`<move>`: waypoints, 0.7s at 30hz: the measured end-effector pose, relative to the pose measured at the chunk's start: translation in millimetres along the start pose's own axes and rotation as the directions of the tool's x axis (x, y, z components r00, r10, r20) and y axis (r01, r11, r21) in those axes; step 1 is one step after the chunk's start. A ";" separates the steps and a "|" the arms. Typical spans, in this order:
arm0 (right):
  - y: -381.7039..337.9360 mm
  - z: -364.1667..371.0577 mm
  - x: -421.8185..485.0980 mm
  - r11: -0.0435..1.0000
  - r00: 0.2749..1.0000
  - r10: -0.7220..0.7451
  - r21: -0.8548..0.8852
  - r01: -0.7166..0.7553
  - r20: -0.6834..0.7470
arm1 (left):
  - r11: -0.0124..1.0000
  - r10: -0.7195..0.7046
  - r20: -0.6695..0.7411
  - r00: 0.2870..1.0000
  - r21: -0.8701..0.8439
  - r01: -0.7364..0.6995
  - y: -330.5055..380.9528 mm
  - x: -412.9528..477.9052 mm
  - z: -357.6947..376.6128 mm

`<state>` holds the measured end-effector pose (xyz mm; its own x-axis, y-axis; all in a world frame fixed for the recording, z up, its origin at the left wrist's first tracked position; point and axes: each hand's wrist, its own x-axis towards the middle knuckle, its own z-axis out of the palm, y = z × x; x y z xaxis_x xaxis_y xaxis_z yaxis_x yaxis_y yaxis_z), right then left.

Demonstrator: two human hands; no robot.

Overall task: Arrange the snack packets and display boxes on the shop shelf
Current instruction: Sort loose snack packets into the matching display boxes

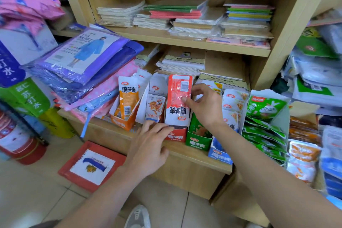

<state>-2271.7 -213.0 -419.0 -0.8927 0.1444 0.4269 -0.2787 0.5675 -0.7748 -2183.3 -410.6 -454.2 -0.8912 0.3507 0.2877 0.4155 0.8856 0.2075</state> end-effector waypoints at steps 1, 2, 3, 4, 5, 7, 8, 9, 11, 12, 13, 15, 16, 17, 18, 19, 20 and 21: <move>0.7 -1.0 3.2 1.000 1.000 0.017 -0.006 -0.017 -0.017 | 1.000 0.003 0.003 1.000 -0.010 -0.003 -0.6 -0.7 0.5; 1.7 -2.0 6.0 0.999 0.999 0.040 -0.011 -0.040 -0.028 | 1.000 0.008 0.008 1.000 -0.014 -0.008 -0.8 -1.5 0.9; 3.3 -2.8 8.4 0.998 0.998 0.058 -0.018 -0.058 -0.034 | 1.000 0.013 0.012 1.000 -0.012 -0.013 -0.9 -2.2 1.2; 4.7 -3.0 10.0 0.997 0.997 0.069 -0.027 -0.070 -0.033 | 1.000 0.017 0.015 1.000 -0.008 -0.017 -0.7 -2.6 1.6; 5.9 -2.5 10.7 0.997 0.997 0.073 -0.031 -0.074 -0.027 | 1.000 0.019 0.016 1.000 -0.009 -0.019 -0.4 -2.8 1.8; 6.0 -0.2 9.5 0.998 0.998 0.062 -0.031 -0.062 -0.012 | 0.999 0.000 0.011 1.000 -0.037 0.000 -0.3 -2.1 2.0; 5.5 1.3 8.3 0.998 0.999 0.046 -0.031 -0.046 -0.014 | 0.998 -0.019 0.007 1.000 -0.065 0.020 -0.3 -1.4 1.4; 5.4 2.2 7.2 0.999 0.999 0.024 -0.028 -0.024 -0.023 | 0.995 -0.035 0.004 0.999 -0.092 0.035 -0.3 -0.9 1.1; 6.0 1.6 6.2 1.000 0.997 -0.012 -0.002 0.012 -0.070 | 0.992 -0.048 -0.005 0.999 -0.119 0.047 1.0 -1.6 0.8; 6.2 -0.1 6.4 1.000 0.995 -0.018 0.021 0.020 -0.099 | 0.990 -0.059 -0.002 0.998 -0.130 0.058 2.2 -2.6 0.9; 6.2 -2.1 7.2 0.999 0.991 -0.023 0.046 0.029 -0.129 | 0.986 -0.078 0.005 0.997 -0.148 0.078 3.1 -3.4 1.1; 4.3 -7.8 10.0 0.994 0.979 -0.043 0.088 0.061 -0.200 | 0.974 -0.111 0.014 0.994 -0.199 0.111 2.7 -3.2 1.2; 3.2 -10.7 11.9 0.991 0.971 -0.054 0.106 0.080 -0.234 | 0.970 -0.111 0.019 0.994 -0.215 0.112 1.5 -2.1 1.3; 2.6 -13.4 13.7 0.988 0.963 -0.065 0.120 0.100 -0.261 | 0.970 -0.102 0.026 0.994 -0.221 0.105 0.3 -0.7 1.6; 2.4 -15.7 15.4 0.985 0.957 -0.082 0.122 0.120 -0.278 | 0.970 -0.093 0.036 0.995 -0.223 0.099 -1.1 1.1 2.0; 3.3 -17.1 16.7 0.984 0.953 -0.102 0.111 0.139 -0.287 | 0.969 -0.090 0.046 0.995 -0.228 0.098 -1.7 3.6 2.1; 4.5 -17.8 17.3 0.984 0.950 -0.120 0.091 0.151 -0.287 | 0.967 -0.091 0.052 0.994 -0.235 0.101 -2.0 6.4 1.9; 5.7 -18.4 17.3 0.985 0.950 -0.131 0.074 0.157 -0.283 | 0.966 -0.089 0.054 0.995 -0.238 0.099 -1.7 9.2 2.0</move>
<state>-2282.2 -192.3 -407.4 -0.7114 0.2927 0.6389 -0.4410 0.5219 -0.7302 -2192.6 -408.3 -453.8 -0.9331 0.2870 0.2168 0.3565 0.8177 0.4519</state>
